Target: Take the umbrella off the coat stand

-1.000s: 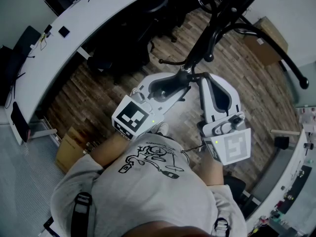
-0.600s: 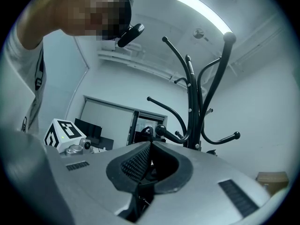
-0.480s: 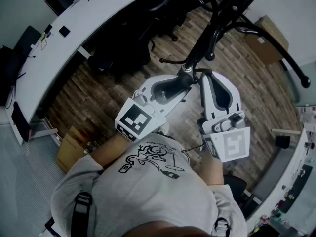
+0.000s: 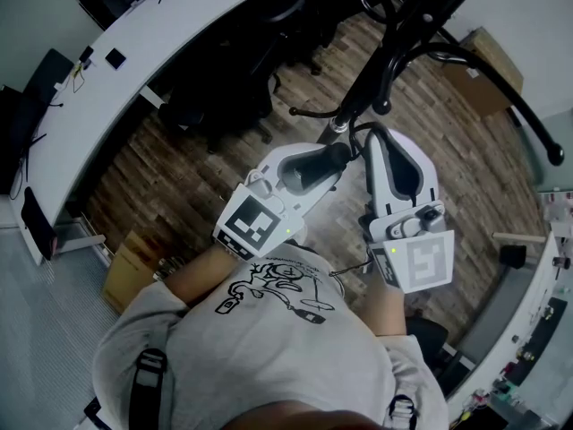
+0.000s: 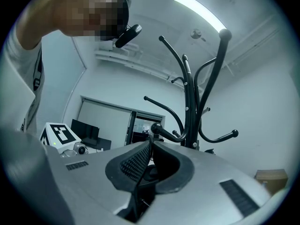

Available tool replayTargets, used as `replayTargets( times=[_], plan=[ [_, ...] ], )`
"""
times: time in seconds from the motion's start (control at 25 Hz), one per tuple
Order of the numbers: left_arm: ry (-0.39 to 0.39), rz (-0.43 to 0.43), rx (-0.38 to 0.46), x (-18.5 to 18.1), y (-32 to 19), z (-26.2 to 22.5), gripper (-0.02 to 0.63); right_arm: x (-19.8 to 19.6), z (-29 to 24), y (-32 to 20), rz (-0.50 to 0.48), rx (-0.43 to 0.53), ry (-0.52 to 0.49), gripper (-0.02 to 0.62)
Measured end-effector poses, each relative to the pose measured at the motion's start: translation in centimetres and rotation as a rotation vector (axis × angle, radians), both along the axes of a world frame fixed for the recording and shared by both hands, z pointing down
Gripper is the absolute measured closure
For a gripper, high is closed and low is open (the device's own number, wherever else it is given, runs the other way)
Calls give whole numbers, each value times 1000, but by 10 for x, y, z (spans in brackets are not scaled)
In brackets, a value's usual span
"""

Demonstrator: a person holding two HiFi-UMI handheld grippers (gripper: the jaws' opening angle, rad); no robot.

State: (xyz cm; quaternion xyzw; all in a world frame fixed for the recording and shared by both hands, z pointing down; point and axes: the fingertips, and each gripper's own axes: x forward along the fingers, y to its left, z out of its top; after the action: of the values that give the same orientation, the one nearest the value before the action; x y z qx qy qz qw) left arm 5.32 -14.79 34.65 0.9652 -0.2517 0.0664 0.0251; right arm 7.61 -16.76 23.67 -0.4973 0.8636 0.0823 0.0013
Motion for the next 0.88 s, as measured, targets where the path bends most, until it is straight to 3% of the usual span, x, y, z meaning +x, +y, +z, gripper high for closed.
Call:
replayTargets(
  times=[0.28,0.88],
  plan=[
    [-42,2,28,3,-4,7,451,1,8,-8,-3,-24,-3,560],
    [-90,-21,89,4,-16,8,451,-6,26,-17,-75,-135,-42,468]
  ],
)
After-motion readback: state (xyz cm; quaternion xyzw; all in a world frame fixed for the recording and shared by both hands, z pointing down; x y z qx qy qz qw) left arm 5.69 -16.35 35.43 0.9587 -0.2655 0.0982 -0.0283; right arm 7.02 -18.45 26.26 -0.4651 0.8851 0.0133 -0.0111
